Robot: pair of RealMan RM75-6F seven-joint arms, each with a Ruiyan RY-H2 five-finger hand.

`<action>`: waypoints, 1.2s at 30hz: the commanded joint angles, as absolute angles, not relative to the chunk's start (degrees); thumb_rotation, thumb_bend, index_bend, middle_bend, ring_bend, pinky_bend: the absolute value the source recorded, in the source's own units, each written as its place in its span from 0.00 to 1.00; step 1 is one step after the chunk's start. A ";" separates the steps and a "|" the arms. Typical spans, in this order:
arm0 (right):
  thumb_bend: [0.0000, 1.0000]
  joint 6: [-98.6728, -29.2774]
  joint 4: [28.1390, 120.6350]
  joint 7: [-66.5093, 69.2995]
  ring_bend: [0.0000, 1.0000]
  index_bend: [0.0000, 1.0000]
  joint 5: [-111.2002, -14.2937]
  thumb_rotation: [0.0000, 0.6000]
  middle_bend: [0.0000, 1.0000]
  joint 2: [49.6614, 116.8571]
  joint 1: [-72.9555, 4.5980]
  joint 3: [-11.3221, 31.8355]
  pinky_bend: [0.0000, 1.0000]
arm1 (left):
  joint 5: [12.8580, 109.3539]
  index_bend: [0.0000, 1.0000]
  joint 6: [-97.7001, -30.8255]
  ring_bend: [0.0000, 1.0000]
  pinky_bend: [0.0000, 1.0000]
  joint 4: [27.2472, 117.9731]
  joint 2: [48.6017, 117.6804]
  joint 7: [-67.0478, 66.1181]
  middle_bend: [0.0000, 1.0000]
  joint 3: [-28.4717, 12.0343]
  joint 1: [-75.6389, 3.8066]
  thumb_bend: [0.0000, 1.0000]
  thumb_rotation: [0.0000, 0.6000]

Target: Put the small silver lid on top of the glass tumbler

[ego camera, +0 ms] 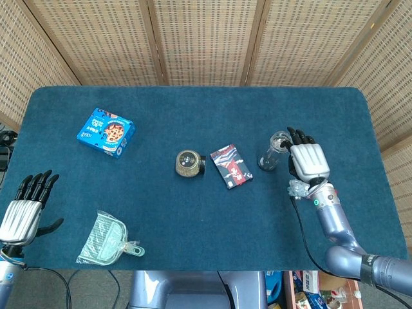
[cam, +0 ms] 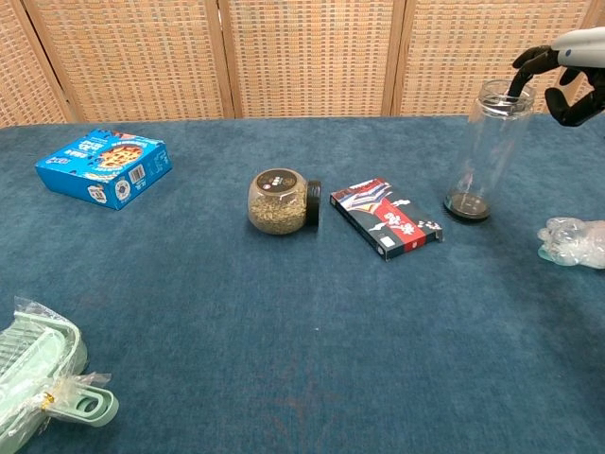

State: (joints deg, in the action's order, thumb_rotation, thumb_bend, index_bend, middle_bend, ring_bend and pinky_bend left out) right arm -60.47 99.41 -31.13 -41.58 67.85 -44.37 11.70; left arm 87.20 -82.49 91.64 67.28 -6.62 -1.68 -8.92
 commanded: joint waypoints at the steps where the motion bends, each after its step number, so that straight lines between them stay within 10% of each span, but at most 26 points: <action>1: 0.94 -60.33 99.30 -31.12 0.00 0.31 -41.39 1.00 0.00 67.93 -44.44 11.65 0.20 | 87.18 0.00 -82.49 0.00 0.00 91.65 67.27 -6.62 0.00 -1.69 -8.92 0.21 1.00; 36: 0.94 -61.83 99.43 -31.12 0.00 0.32 -42.12 1.00 0.00 67.91 -44.62 11.52 0.20 | 87.28 0.00 -82.68 0.00 0.00 91.61 67.21 -6.30 0.00 -1.70 -8.88 0.21 1.00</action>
State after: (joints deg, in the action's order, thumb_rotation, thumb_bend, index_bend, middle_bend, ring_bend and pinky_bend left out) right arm -61.73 99.32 -31.08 -42.06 68.01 -44.65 11.46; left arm 87.28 -82.68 91.61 67.21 -6.30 -1.70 -8.88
